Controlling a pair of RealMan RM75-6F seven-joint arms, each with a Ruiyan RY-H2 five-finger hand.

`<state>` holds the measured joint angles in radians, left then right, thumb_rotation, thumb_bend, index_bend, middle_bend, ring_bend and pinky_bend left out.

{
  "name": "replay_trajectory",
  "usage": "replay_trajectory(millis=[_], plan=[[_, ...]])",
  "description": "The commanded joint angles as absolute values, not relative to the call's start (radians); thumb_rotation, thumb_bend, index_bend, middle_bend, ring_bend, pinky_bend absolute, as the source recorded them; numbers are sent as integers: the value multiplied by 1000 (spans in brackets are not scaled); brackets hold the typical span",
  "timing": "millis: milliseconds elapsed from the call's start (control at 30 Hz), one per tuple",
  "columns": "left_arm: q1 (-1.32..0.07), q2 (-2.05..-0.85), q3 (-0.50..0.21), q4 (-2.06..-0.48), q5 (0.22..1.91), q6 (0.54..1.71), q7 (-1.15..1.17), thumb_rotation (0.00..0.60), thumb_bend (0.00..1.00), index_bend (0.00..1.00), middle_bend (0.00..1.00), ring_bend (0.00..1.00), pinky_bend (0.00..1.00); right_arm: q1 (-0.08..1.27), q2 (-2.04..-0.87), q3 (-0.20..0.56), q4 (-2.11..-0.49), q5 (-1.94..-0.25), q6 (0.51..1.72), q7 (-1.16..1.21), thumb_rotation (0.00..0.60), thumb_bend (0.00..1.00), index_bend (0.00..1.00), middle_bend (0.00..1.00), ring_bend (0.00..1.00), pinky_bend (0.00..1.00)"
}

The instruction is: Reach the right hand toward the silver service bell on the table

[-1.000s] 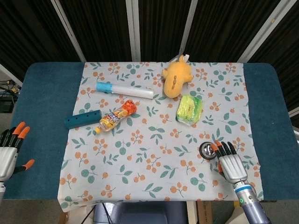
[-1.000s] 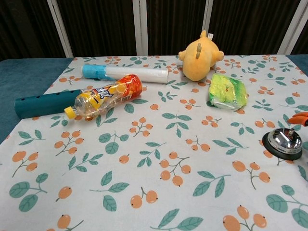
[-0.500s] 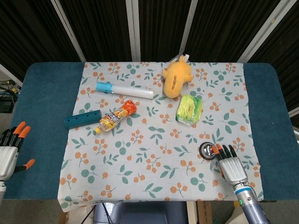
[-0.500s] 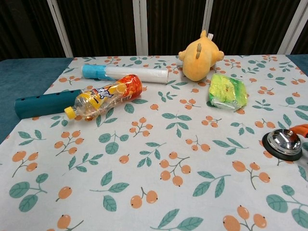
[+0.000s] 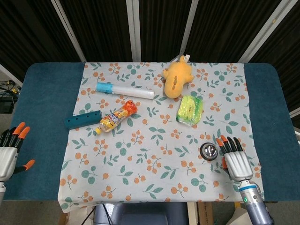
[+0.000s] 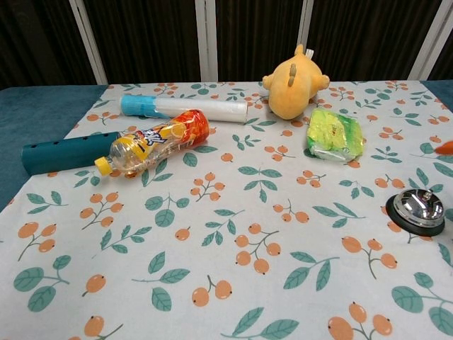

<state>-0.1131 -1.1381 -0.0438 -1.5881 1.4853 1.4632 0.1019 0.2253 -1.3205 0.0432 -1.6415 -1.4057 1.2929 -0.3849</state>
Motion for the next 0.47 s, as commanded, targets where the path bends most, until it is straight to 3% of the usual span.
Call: replay_trajectory(millis=[33,67,167,467], plan=[[-112,-1137,-43,-1587,1486,1464,102,600,25,0,0,0,0,198,-1255,61,-1694,-1441,1360,-328,600,560,0,0,0,0],[-113,-1137,-42,-1587,1487,1463,101,600,25,0,0,0,0,186,-1235,61,-1708,-1446,1381,-313,600,461,0,0,0,0],[-113,-1135,-40,-1588,1486,1460,103,600,25,0,0,0,0,157,-1192,53,-1732,-1465,1424,-270,600,321,0,0,0,0],[-112,-1132,-37,-1590,1490,1460,101,600,25,0,0,0,0,72,-1134,-1,-1640,-1574,1554,-119,600,306,0,0,0,0]])
